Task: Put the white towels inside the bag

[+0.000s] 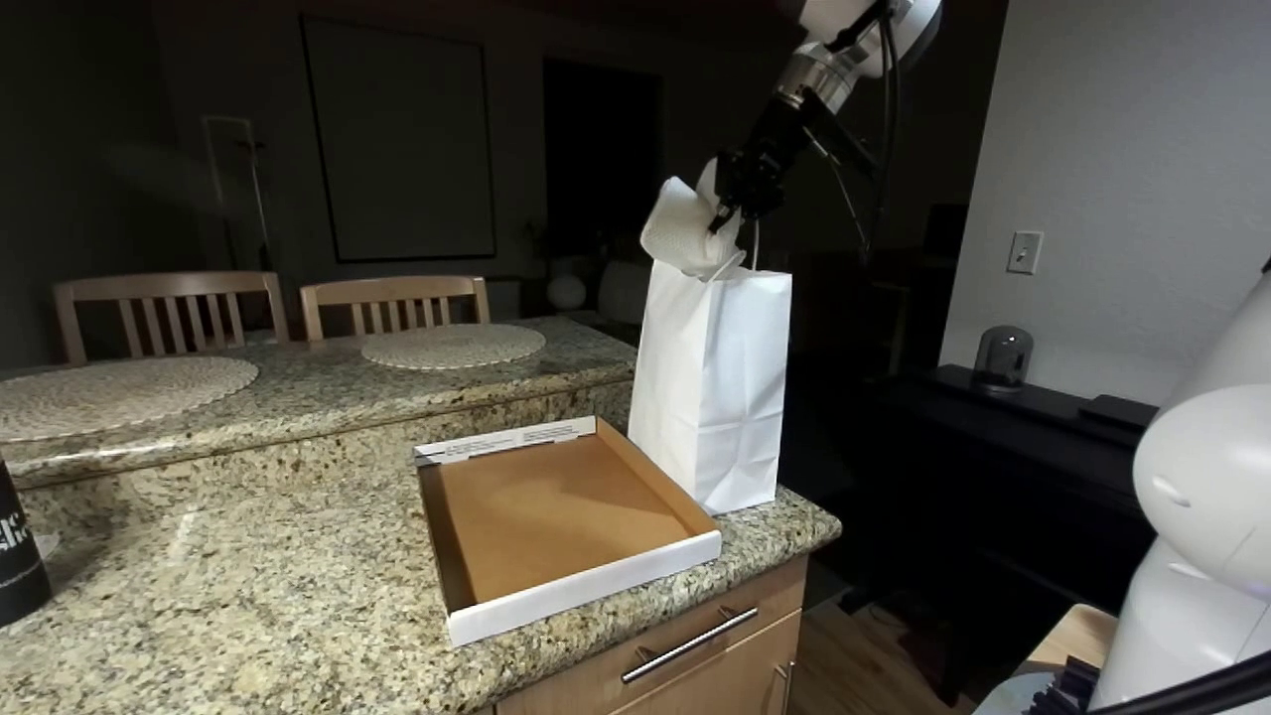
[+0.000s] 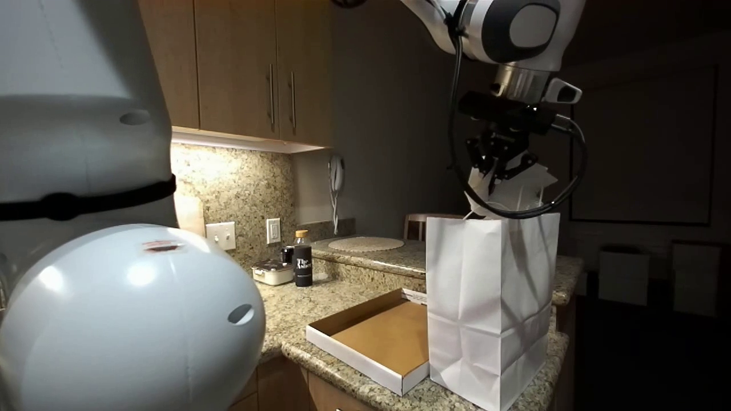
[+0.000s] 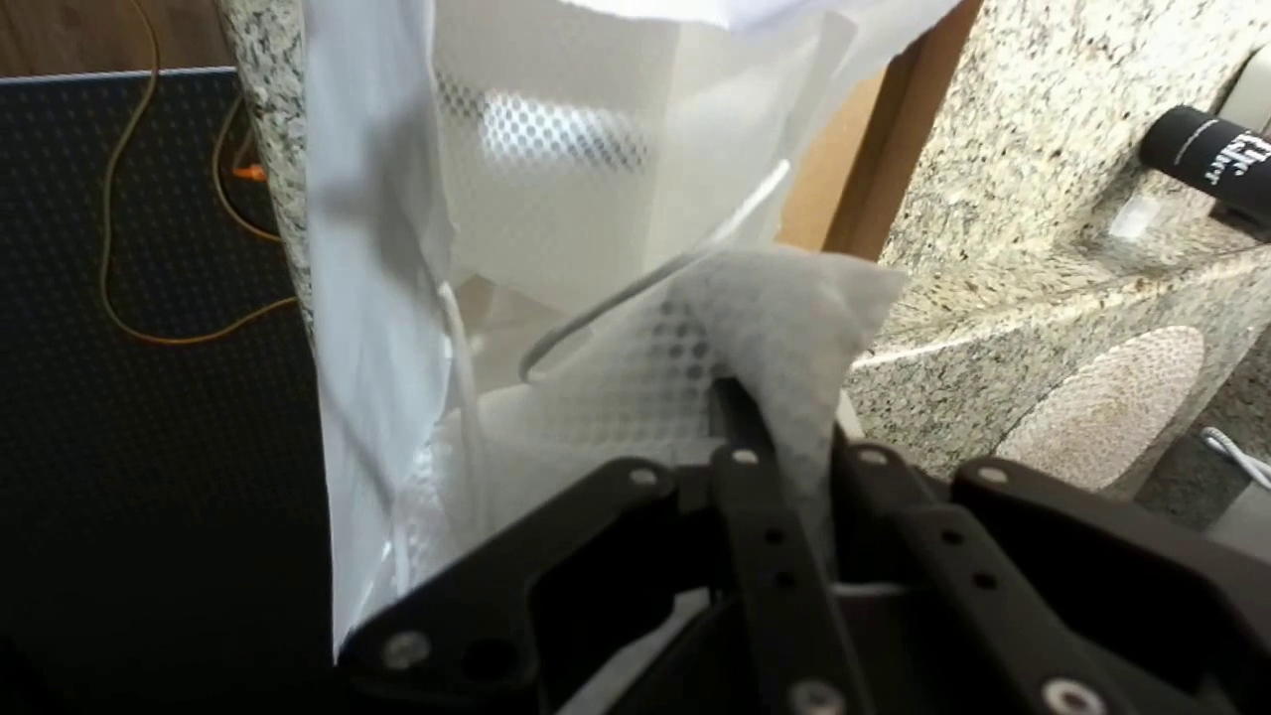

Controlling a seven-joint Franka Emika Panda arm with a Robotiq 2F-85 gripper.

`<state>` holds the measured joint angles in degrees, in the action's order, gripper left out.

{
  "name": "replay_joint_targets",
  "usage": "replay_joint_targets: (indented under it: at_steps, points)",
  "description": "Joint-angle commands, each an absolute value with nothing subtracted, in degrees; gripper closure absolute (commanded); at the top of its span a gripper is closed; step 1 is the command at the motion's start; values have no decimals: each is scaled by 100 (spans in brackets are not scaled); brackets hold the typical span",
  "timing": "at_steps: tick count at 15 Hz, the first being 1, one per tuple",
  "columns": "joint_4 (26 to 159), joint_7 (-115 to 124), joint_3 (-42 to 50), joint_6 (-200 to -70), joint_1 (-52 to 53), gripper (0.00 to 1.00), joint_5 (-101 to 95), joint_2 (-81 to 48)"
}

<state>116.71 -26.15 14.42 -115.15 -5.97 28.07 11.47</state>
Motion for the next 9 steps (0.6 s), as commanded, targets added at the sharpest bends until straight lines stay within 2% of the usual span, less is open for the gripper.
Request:
replay_joint_targets:
  at_steps: [1, 9]
  points:
    - [12099, -2938, 1535, -11682, -647, 92, 3004, 1525]
    - [12123, -2900, 1668, -12018, -558, 92, 3553, 2045]
